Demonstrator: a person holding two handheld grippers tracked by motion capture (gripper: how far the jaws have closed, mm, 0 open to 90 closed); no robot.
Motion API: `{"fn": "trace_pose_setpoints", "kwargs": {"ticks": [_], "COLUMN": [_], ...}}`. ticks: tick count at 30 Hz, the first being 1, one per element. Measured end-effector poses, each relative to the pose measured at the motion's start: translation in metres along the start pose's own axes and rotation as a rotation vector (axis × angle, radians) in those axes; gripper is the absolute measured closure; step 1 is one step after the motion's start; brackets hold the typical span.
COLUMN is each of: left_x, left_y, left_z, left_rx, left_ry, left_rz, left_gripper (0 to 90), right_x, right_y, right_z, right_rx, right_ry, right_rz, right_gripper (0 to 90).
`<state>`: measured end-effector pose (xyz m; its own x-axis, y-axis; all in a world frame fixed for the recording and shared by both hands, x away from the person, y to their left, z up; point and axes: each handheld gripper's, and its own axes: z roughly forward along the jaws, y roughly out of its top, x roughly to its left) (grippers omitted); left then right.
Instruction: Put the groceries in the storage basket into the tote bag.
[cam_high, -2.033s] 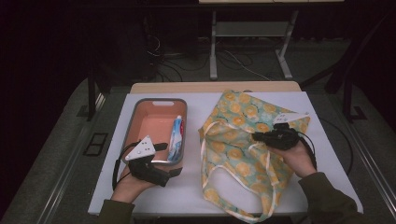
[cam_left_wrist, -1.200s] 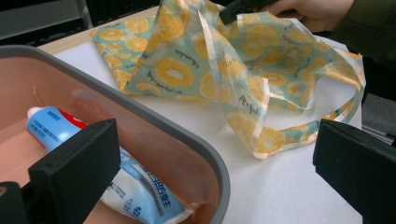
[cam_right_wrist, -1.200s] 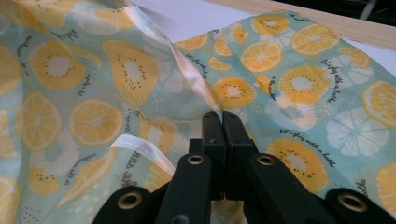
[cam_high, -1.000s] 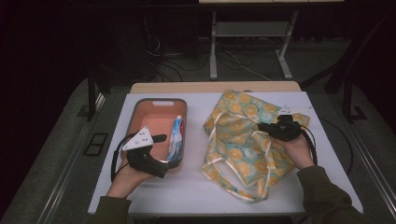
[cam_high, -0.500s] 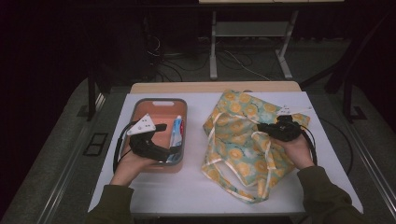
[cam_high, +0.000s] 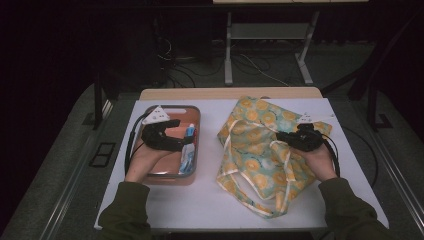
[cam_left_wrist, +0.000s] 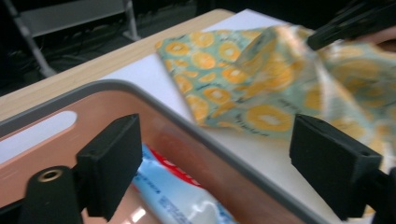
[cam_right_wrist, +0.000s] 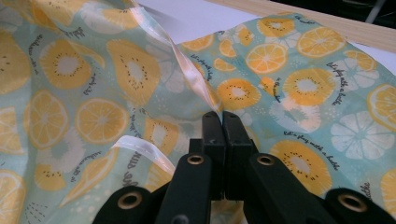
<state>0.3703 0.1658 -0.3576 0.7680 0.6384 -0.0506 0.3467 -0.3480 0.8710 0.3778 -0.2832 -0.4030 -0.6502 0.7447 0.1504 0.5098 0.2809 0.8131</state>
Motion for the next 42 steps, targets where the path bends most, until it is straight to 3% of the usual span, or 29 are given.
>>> {"fn": "trace_pose_setpoints", "kwargs": {"ticks": [3, 10, 16, 21, 25, 32, 33, 35, 37, 41, 42], "left_x": [0.006, 0.015, 0.017, 0.015, 0.016, 0.017, 0.017, 0.019, 0.023, 0.024, 0.023], "left_y": [-0.003, -0.013, -0.025, -0.030, -0.032, -0.033, -0.033, -0.033, -0.035, -0.036, -0.035], "left_z": [0.008, 0.026, 0.040, 0.048, 0.051, 0.051, 0.051, 0.047, 0.044, 0.041, 0.042], "left_rx": [0.026, 0.158, 0.222, 0.309, 0.339, 0.347, 0.351, 0.384, 0.391, 0.364, 0.366], "left_ry": [0.024, 0.076, 0.073, 0.073, 0.070, 0.061, 0.071, 0.160, 0.176, 0.132, 0.137], "left_rz": [-0.023, -0.070, -0.107, -0.095, -0.101, -0.117, -0.114, -0.079, -0.092, -0.132, -0.127], "left_gripper": [21.4, 26.9, 25.6, 22.2, 21.2, 22.2, 22.9, 30.2, 32.9, 29.1, 28.4], "right_x": [0.000, 0.001, 0.001, 0.001, 0.002, 0.002, 0.003, 0.003, 0.003, 0.003, 0.003], "right_y": [0.000, 0.000, 0.000, 0.000, 0.000, -0.001, -0.001, -0.001, -0.001, -0.001, -0.001], "right_z": [0.000, 0.000, 0.000, 0.000, 0.001, 0.001, 0.001, 0.002, 0.002, 0.002, 0.003], "right_rx": [-0.001, 0.002, 0.004, 0.006, 0.008, 0.013, 0.015, 0.017, 0.016, 0.019, 0.019], "right_ry": [0.000, 0.001, -0.003, -0.007, -0.010, -0.015, -0.016, -0.017, -0.017, -0.018, -0.018], "right_rz": [-0.002, -0.007, -0.011, -0.013, -0.016, -0.020, -0.020, -0.022, -0.022, -0.024, -0.025], "right_gripper": [89.4, 89.4, 89.4, 89.4, 89.4, 89.5, 89.4, 89.4, 89.5, 89.4, 89.4]}}
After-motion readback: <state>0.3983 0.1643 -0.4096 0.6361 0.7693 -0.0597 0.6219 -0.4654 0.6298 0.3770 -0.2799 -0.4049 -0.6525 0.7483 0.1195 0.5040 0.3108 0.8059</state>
